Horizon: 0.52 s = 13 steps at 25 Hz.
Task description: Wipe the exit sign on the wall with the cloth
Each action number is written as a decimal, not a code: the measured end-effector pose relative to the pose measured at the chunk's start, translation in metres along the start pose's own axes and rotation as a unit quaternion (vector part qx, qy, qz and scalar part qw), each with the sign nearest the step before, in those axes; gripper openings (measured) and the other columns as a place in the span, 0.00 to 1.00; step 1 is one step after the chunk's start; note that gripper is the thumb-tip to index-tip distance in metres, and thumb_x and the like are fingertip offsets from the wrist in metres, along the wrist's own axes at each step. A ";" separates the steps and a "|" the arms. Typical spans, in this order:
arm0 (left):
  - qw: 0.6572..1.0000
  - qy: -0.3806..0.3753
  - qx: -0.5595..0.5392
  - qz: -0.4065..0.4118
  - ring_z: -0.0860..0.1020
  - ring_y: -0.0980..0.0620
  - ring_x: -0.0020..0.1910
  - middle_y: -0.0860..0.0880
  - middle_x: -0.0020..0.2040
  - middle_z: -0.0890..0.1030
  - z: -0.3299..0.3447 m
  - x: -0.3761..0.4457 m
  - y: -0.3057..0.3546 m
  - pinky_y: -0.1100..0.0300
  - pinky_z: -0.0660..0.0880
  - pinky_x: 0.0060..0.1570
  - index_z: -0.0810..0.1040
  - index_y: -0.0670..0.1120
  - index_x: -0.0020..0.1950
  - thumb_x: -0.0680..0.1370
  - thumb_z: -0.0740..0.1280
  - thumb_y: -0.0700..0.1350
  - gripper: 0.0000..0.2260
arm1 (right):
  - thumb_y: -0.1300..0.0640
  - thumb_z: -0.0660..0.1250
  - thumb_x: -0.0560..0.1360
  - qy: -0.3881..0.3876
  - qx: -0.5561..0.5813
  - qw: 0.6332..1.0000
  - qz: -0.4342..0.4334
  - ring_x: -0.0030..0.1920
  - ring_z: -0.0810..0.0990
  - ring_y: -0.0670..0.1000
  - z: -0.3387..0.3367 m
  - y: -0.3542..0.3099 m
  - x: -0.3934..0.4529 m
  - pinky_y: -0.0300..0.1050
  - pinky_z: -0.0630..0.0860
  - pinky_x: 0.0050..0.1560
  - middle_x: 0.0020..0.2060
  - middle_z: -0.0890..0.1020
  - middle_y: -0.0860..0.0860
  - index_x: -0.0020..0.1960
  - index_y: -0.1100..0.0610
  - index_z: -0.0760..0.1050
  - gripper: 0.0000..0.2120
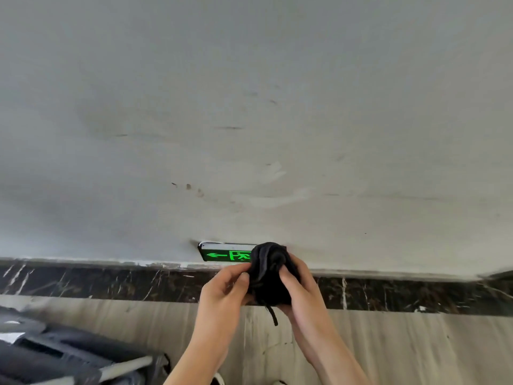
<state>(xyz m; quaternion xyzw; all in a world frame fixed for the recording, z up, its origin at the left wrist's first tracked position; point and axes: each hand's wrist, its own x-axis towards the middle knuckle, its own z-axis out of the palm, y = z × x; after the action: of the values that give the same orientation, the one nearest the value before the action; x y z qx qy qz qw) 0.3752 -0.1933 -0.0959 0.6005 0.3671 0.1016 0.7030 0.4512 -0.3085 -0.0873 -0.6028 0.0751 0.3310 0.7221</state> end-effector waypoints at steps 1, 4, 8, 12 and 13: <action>1.000 -0.003 -0.001 -0.005 0.83 0.47 0.53 0.48 0.48 0.86 -0.001 0.009 -0.013 0.50 0.78 0.56 0.85 0.47 0.51 0.81 0.62 0.32 0.14 | 0.57 0.63 0.78 -0.008 0.005 1.000 0.005 0.54 0.83 0.51 -0.002 0.012 0.012 0.55 0.80 0.54 0.53 0.85 0.51 0.57 0.48 0.79 0.11; 1.000 -0.014 0.018 -0.005 0.83 0.51 0.52 0.50 0.49 0.87 -0.006 0.043 -0.058 0.56 0.77 0.55 0.85 0.49 0.52 0.81 0.64 0.31 0.15 | 0.50 0.69 0.72 -0.033 -0.007 0.999 0.011 0.55 0.83 0.52 -0.004 0.054 0.054 0.56 0.79 0.57 0.54 0.84 0.52 0.60 0.50 0.77 0.17; 0.999 0.000 0.032 0.011 0.84 0.56 0.47 0.52 0.44 0.86 -0.013 0.103 -0.128 0.67 0.78 0.45 0.82 0.48 0.50 0.77 0.70 0.31 0.12 | 0.55 0.73 0.69 -0.012 -0.055 0.998 -0.022 0.54 0.83 0.52 -0.010 0.124 0.125 0.58 0.78 0.58 0.52 0.85 0.50 0.57 0.48 0.78 0.17; 0.999 0.013 0.029 0.042 0.83 0.58 0.44 0.52 0.42 0.86 -0.017 0.151 -0.182 0.68 0.79 0.44 0.82 0.46 0.49 0.76 0.70 0.32 0.10 | 0.63 0.69 0.73 0.001 -0.005 0.999 -0.036 0.53 0.84 0.54 -0.023 0.179 0.180 0.59 0.78 0.56 0.51 0.85 0.53 0.56 0.52 0.79 0.13; 0.997 0.019 0.040 0.061 0.83 0.57 0.44 0.53 0.43 0.86 -0.019 0.164 -0.193 0.66 0.79 0.45 0.82 0.47 0.49 0.77 0.69 0.34 0.08 | 0.64 0.68 0.74 0.003 0.013 0.999 -0.041 0.52 0.84 0.54 -0.027 0.191 0.192 0.58 0.79 0.55 0.50 0.85 0.54 0.57 0.53 0.79 0.13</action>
<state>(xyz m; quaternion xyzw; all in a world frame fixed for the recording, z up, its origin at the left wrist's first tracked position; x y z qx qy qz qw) 0.4219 -0.1324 -0.3383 0.6470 0.3473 0.1409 0.6640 0.4987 -0.2490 -0.3484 -0.5969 0.0570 0.2984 0.7426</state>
